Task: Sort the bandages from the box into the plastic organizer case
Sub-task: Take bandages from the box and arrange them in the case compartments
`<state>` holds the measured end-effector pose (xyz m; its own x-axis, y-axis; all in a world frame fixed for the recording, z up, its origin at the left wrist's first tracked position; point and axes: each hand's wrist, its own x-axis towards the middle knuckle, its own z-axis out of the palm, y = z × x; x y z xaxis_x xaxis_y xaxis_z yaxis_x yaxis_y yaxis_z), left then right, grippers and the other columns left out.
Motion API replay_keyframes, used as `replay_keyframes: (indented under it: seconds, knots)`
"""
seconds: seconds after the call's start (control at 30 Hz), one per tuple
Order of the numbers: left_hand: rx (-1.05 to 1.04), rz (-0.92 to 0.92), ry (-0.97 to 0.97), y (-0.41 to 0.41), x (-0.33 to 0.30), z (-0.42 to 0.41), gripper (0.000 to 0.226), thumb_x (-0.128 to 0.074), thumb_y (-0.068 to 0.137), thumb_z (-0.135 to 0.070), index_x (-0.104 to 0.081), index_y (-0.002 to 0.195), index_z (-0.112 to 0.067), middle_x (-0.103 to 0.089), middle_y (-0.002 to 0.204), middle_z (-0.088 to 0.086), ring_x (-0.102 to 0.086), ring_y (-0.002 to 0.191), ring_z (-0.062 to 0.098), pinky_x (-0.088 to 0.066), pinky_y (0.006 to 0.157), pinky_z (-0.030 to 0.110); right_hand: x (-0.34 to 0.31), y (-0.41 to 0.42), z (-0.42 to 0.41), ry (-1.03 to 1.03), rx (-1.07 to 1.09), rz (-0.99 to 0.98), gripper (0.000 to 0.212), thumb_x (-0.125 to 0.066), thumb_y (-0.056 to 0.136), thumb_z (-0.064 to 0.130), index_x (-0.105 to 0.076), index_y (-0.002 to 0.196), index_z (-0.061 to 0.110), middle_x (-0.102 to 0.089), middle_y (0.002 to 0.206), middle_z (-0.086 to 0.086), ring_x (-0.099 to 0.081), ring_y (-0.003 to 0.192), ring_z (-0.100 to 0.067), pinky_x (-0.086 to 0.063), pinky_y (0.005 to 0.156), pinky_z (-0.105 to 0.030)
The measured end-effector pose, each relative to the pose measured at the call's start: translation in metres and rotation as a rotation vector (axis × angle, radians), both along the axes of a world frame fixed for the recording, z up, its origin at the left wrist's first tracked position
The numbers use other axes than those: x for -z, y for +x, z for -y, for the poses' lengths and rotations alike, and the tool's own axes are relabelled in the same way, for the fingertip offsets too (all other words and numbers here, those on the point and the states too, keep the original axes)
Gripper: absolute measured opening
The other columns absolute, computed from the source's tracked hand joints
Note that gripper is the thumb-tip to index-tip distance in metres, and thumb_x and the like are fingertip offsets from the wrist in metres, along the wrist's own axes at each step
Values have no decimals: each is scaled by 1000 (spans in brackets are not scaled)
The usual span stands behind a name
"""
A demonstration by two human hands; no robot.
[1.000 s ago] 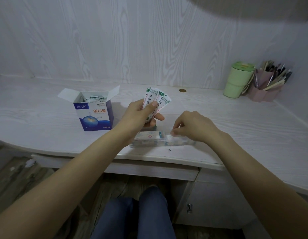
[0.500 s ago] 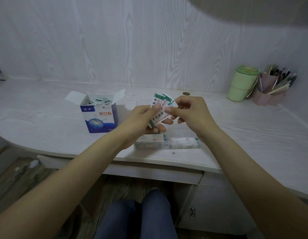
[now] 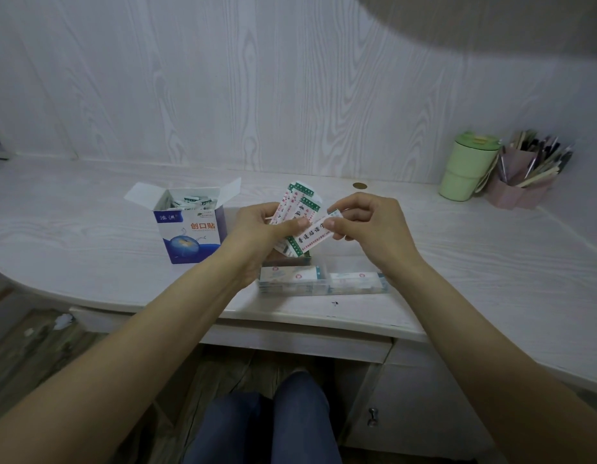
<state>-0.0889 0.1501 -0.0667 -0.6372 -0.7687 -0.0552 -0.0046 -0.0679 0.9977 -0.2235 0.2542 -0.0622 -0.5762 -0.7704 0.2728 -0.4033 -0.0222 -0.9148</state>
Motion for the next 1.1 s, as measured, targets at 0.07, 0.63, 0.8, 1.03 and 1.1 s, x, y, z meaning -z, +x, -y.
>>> replay_keyframes:
  seconds: [0.07, 0.63, 0.8, 1.03, 1.1]
  knots:
    - [-21, -21, 11, 1, 1, 3, 19, -69, 81, -8, -67, 100, -12, -73, 88, 6, -72, 73, 15, -57, 58, 24, -2, -3, -2, -19, 8, 17, 11, -74, 79, 4, -66, 87, 1, -72, 74, -6, -62, 55, -6, -48, 55, -15]
    - [73, -25, -213, -4, 2, -4, 13, -52, 96, -19, -65, 94, -19, -72, 81, 2, -70, 68, 12, -55, 57, 19, 4, -6, 1, 17, 69, 120, 17, -70, 84, 8, -67, 100, 13, -70, 73, -5, -63, 57, -5, -53, 62, -17]
    - [13, -51, -148, -6, -1, 3, 14, -47, 98, -17, -59, 105, -14, -72, 80, 8, -71, 62, 18, -58, 57, 24, 8, -34, -4, 51, 190, 159, 10, -67, 86, 5, -65, 81, 13, -65, 66, -5, -57, 48, -2, -46, 52, -12]
    - [64, 149, -331, -15, 4, 9, 14, -46, 99, -19, -57, 108, -14, -71, 87, 6, -66, 51, 19, -57, 54, 26, 23, -50, 2, 275, 316, -108, 5, -68, 86, 14, -64, 85, 13, -67, 79, -6, -62, 57, -8, -45, 47, -13]
    - [76, 188, -379, -20, 5, 10, 13, -45, 100, -20, -56, 105, -14, -70, 88, 5, -64, 47, 19, -57, 53, 26, 25, -48, 6, 411, 280, -241, 8, -71, 83, 22, -65, 86, 17, -65, 88, -3, -60, 71, -16, -45, 57, -23]
